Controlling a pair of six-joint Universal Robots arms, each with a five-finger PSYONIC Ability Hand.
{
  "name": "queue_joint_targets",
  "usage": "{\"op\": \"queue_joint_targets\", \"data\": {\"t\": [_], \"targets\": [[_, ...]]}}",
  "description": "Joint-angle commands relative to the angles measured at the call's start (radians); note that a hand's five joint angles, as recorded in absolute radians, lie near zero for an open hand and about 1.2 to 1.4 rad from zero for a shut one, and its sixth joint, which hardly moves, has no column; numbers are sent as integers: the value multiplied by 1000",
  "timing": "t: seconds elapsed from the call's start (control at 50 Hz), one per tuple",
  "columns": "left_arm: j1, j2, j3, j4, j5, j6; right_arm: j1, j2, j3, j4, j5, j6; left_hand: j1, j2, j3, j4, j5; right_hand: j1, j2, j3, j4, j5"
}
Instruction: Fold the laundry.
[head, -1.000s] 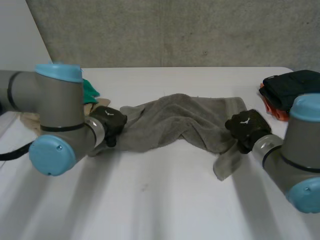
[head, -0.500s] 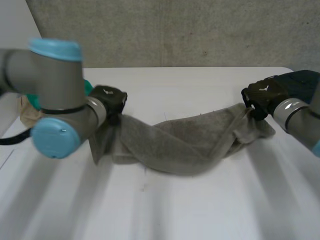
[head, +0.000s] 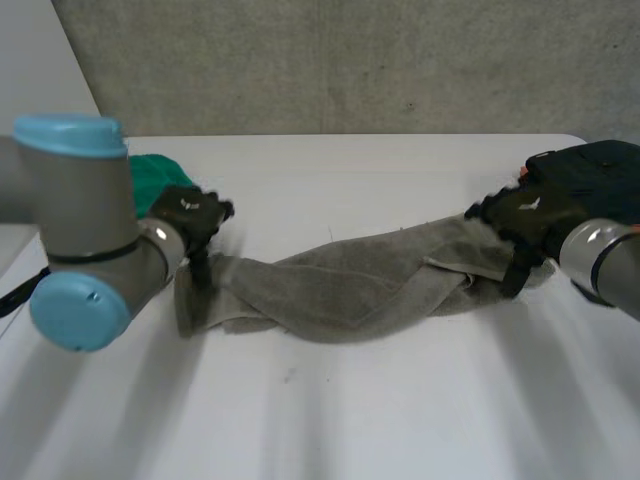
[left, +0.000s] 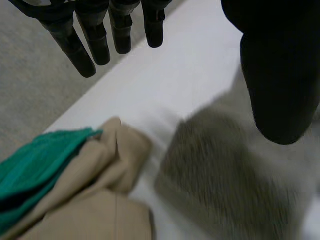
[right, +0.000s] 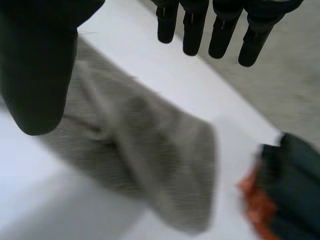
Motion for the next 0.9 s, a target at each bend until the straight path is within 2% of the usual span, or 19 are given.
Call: {"op": "queue_joint_targets", "data": {"t": [0.02,0.16,0.26,0.4,0.48,0.5,0.56,0.6,0.72,0.74,0.78,0.8,0.9], "targets": [[38,23,-177,64,19,165,32,80,22,-84,-85,-65,134,130,129,132,116,175,165,167,172,161],[58,6,-235,179,29,197,83,218,-41,-237,-58,-110,58,54,52,56,40,272,262,264,269,258],[50,-46,-220,202,43,200,106,296,-107,-291,-21,-183,-37,-41,-42,-39,-55,381,370,373,378,366],[23,-109,-161,207,48,197,124,376,-196,-313,13,-235,-37,-41,-42,-39,-55,507,497,499,504,493],[0,-148,-119,210,46,199,129,413,-250,-305,22,-249,-37,-41,-42,-39,-55,773,763,765,770,759],[-5,-152,-109,210,46,200,129,420,-268,-304,28,-251,-37,-41,-42,-39,-55,1097,1087,1089,1094,1083],[-17,-172,-73,211,42,197,124,425,-306,-308,47,-243,-37,-41,-42,-39,-55,1101,1090,1092,1098,1086],[-23,-184,-53,213,39,197,123,426,-325,-311,56,-239,31,27,25,29,13,1101,1090,1092,1098,1086],[-49,-249,61,240,32,204,111,425,-420,-385,120,-177,477,473,472,475,459,1101,1090,1092,1098,1086],[-54,-267,94,247,23,205,107,420,-443,-409,142,-151,673,668,667,671,655,1101,1090,1092,1098,1086],[-56,-284,134,247,14,208,101,419,-467,-434,165,-124,920,916,914,918,902,1101,1090,1092,1098,1086],[-57,-301,173,247,6,214,97,417,-493,-449,177,-98,1154,1149,1148,1152,1136,1101,1090,1092,1098,1086],[-56,-323,320,250,-4,236,86,423,-579,-488,189,-39,1185,1181,1179,1183,1167,1101,1090,1092,1098,1086]]}}
